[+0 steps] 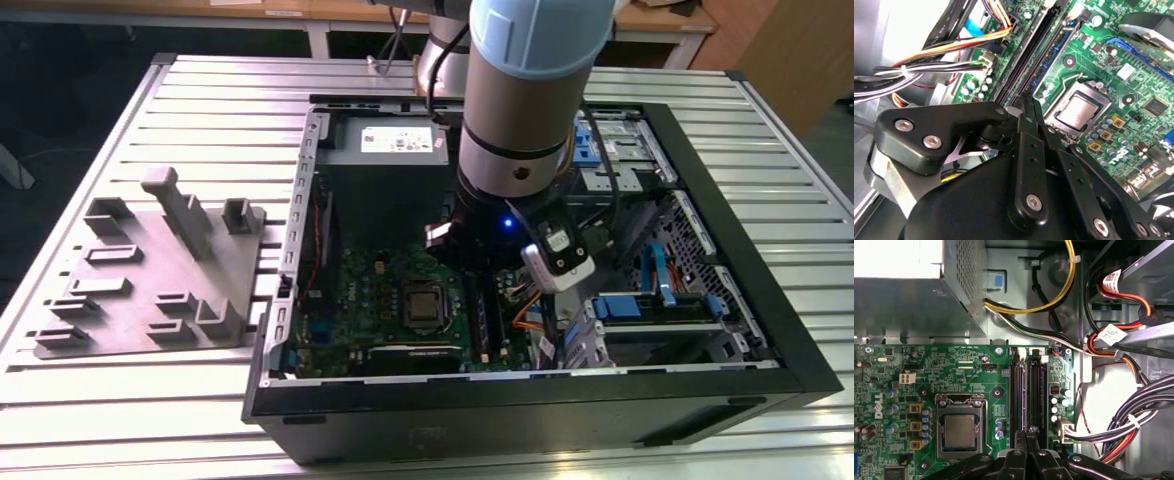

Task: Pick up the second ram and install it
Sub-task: 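Insert the second ram into the second slot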

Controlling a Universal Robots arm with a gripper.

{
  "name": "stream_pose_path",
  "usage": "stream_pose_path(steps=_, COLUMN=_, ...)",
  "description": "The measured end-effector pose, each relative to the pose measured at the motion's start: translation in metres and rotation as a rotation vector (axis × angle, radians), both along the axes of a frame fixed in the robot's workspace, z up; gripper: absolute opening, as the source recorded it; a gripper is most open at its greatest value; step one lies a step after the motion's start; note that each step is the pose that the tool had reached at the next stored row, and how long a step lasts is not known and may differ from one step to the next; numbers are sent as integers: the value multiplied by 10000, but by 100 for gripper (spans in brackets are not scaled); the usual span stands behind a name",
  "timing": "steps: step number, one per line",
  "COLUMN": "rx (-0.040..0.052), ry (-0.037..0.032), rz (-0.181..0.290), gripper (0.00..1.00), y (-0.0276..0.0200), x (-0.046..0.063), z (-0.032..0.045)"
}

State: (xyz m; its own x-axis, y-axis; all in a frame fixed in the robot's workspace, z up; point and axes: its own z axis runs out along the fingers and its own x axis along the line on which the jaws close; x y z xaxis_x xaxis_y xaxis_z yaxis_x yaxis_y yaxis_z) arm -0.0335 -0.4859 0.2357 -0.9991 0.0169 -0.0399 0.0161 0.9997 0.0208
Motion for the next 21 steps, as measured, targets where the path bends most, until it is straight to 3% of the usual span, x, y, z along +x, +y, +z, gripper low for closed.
stream_pose_path(steps=21, rx=24, ry=-7, rz=0, gripper=11, y=-16, x=-2, z=-22)
